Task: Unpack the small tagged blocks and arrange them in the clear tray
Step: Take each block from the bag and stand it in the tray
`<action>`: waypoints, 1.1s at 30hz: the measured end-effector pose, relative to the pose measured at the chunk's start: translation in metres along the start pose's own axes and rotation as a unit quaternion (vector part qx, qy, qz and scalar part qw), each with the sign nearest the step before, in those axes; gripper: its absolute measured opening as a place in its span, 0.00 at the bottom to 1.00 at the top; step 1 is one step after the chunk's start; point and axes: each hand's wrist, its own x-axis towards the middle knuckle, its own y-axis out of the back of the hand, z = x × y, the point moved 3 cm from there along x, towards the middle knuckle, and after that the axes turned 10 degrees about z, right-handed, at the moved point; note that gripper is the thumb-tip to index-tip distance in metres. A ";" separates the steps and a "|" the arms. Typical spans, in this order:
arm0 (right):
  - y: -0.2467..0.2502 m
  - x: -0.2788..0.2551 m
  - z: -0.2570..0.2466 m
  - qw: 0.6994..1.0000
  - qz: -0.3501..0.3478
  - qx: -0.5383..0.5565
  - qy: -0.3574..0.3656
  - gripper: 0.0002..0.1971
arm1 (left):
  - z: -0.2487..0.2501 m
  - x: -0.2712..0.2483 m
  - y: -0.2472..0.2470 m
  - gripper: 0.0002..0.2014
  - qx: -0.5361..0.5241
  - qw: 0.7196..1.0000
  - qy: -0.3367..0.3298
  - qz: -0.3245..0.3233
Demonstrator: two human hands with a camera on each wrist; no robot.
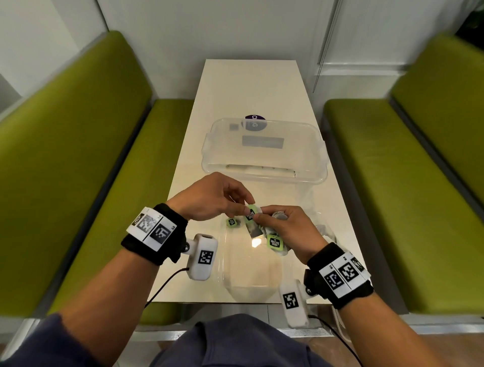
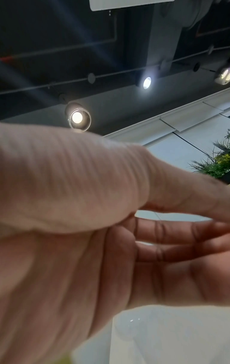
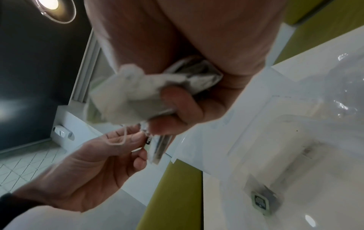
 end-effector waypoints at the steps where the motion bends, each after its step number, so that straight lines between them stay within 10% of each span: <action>1: 0.000 0.000 0.000 1.000 0.000 -0.001 0.005 0.06 | 0.000 0.001 -0.001 0.09 0.005 1.000 0.003 -0.011; 33: 0.061 -0.022 0.035 0.988 0.115 0.016 -0.099 0.10 | -0.101 0.074 -0.064 0.10 0.453 0.890 0.037 0.046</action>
